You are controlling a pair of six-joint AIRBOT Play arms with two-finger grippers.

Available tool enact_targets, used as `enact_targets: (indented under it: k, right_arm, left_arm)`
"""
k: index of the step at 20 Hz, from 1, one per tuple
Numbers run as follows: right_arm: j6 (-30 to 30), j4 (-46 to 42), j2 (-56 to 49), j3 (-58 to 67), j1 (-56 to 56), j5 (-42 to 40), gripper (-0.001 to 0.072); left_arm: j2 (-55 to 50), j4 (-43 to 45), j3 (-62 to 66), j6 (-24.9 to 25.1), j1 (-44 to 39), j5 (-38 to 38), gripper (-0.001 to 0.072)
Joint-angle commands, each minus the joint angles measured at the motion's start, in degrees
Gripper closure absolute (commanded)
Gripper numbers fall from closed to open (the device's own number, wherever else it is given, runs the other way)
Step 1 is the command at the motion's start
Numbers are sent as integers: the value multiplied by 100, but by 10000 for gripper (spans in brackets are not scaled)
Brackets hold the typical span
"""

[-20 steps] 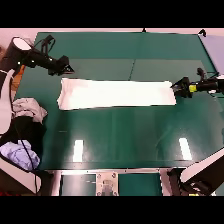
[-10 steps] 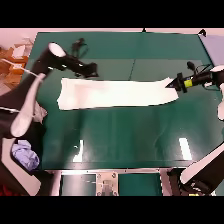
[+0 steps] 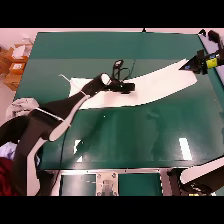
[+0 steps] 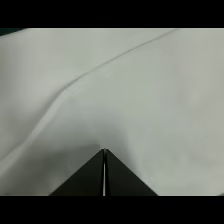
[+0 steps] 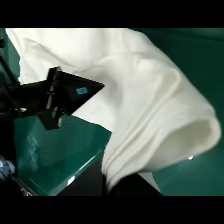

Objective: Fold the shirts.

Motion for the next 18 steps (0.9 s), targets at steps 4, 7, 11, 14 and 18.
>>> enact_targets:
  k: [4, 7, 11, 14, 18]
  right_arm:
    - [35, 334, 527, 42, 11, 201, 699]
    - [35, 372, 529, 42, 11, 199, 698]
    - [153, 828, 560, 37, 142, 118, 699]
    - [472, 1069, 612, 37, 638, -173, 699]
    - [785, 1034, 592, -181, 2002, -1038, 698]
  left_arm:
    - [-901, -426, 1145, -352, -446, -85, 685]
    - [-857, -463, 1145, -367, -363, -586, 685]
    - [-210, -219, 1145, 83, 457, -1967, 686]
    - [605, 1023, 1150, -79, 1392, -3314, 686]
    - [1423, 2098, 1150, -153, 2651, -4929, 685]
